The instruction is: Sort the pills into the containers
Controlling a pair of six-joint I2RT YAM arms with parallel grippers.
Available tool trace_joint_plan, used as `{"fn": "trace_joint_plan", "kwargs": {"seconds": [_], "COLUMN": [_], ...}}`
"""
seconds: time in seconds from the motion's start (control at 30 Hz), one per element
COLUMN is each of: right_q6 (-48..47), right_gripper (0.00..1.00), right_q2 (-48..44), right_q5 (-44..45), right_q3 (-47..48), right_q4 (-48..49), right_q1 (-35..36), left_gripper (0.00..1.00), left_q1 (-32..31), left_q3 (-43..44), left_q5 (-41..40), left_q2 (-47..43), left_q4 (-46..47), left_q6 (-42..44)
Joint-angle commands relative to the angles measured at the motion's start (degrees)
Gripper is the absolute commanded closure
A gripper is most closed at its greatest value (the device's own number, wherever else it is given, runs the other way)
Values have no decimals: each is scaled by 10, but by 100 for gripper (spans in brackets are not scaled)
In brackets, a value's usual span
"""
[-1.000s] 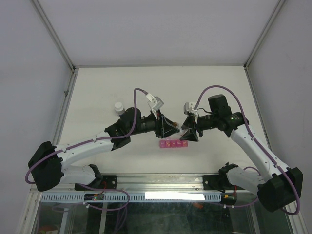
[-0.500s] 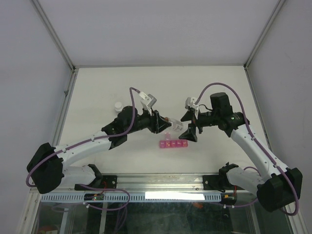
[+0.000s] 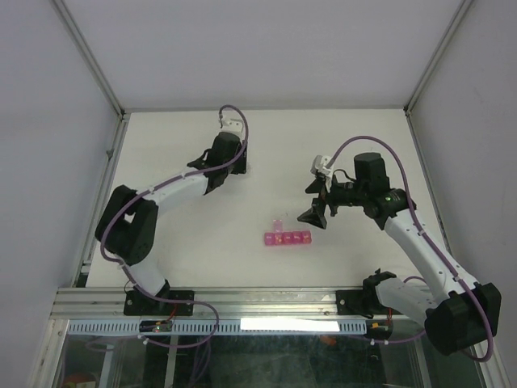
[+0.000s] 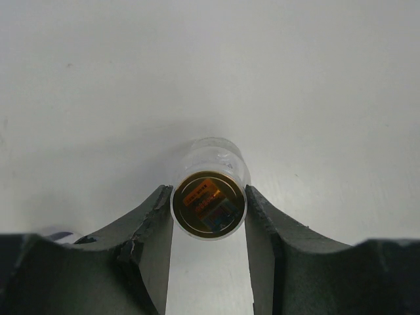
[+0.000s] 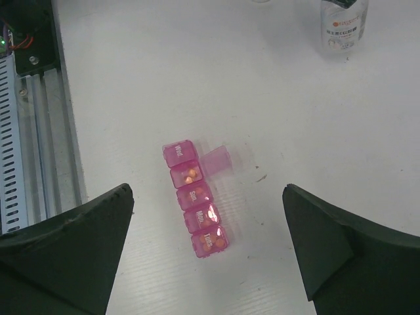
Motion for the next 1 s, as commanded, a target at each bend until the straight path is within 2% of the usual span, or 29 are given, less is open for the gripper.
{"fn": "trace_joint_plan", "kwargs": {"seconds": [0.0,0.13,0.2,0.3,0.33,0.4,0.6,0.77,0.83,0.97], "right_q6": [10,10,11,12,12,16,54,37,3,-211], "right_gripper": [1,0,0,0,0,0,0,0,1,0], "right_q2": [-14,-13,-12,-9,-7,-2,28,79,106,140], "right_q5": [6,8,8,9,10,11,5,-34,-52,-115], "right_q3": [-4,-5,-5,-6,-6,-6,-17,-26,-16,-4], "right_q4": [32,32,33,35,35,36,70,75,50,-66], "right_q1": [-4,-5,-5,-5,-5,-5,-8,-14,-14,-12], "left_gripper": [100,98,79,42,33,22,21,24,25,25], "left_q1": [15,27,28,28,29,28,27,18,14,13], "left_q3": [105,179,205,222,222,224,207,89,14,-149], "left_q5": [-72,-74,-84,-89,-90,-92,-17,117,197,374], "left_q2": [67,130,147,147,144,133,61,-79,-145,-230], "left_q4": [-88,-152,-176,-192,-192,-192,-189,-105,-49,112], "left_q6": [63,77,77,74,72,70,59,54,48,2]}}
